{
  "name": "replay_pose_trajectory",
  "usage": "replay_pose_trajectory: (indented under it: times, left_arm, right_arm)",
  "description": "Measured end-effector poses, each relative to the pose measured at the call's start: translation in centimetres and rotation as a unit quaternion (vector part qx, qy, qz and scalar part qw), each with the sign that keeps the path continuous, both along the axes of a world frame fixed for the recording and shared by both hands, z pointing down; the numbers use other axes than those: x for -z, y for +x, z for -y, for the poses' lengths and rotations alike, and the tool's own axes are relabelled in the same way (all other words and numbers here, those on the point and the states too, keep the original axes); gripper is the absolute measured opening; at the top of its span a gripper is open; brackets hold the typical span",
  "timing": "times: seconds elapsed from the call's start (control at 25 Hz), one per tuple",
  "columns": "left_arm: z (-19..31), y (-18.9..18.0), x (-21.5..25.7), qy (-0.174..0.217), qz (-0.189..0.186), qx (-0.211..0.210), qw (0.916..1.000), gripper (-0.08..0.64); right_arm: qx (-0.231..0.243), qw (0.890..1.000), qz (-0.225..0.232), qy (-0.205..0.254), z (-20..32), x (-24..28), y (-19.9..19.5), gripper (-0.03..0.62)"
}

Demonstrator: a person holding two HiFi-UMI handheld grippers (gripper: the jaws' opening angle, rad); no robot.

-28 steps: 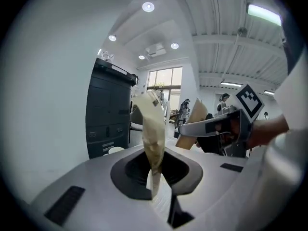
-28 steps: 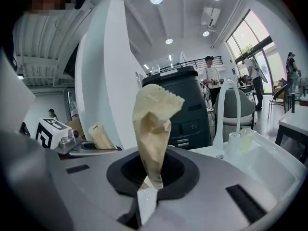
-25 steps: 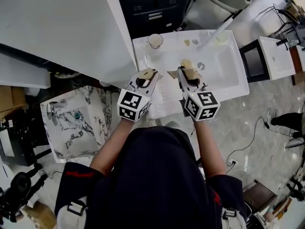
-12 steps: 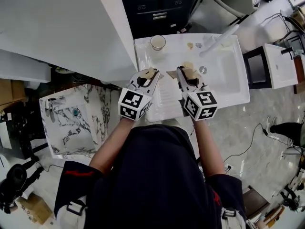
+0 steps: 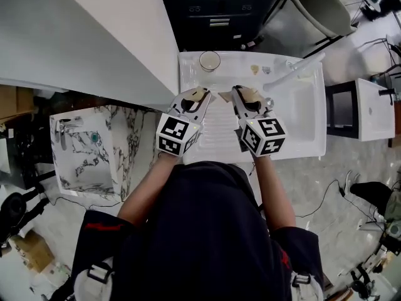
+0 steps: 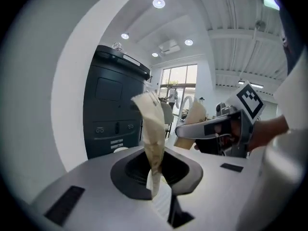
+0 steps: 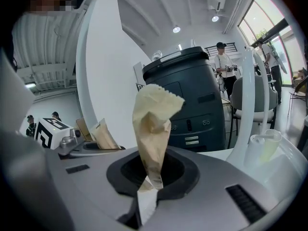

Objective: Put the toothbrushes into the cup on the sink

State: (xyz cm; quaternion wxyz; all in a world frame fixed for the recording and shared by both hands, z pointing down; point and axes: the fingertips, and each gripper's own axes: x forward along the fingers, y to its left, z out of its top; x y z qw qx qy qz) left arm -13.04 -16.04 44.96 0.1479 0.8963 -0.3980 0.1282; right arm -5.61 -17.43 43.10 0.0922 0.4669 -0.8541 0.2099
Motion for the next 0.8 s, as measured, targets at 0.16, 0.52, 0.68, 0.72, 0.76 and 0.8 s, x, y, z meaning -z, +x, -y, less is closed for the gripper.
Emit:
replay_pose_trajectory:
  times: [0.16,0.52,0.68,0.72,0.76,0.8]
  left_arm:
    - [2.0,0.1,-0.2,0.001,0.003,0.019,0.9998,0.037]
    - [6.0,0.2,0.4,0.013,0.009,0.045,0.9989,0.037]
    - [7.8,0.7,1.4,0.029,0.011,0.046,0.9985,0.037]
    - [8.2,0.8,1.6,0.033,0.013,0.046,0.9983,0.037]
    - [8.5,0.9,1.8,0.036,0.015,0.046,0.9982,0.037]
    - [8.9,0.9,2.0,0.04,0.016,0.047,0.998,0.037]
  right_arm:
    - [0.016,1.0,0.0,-0.007,1.7,-0.7,0.1,0.052]
    - [0.036,0.999,0.004,-0.027,3.7,-2.4,0.1,0.052]
    - [0.039,0.999,0.004,-0.037,3.8,-3.1,0.1,0.052]
    - [0.04,0.998,0.005,-0.039,3.8,-3.2,0.1,0.052]
    - [0.04,0.998,0.005,-0.04,3.8,-3.4,0.1,0.052]
    - [0.041,0.998,0.005,-0.042,3.8,-3.5,0.1,0.052]
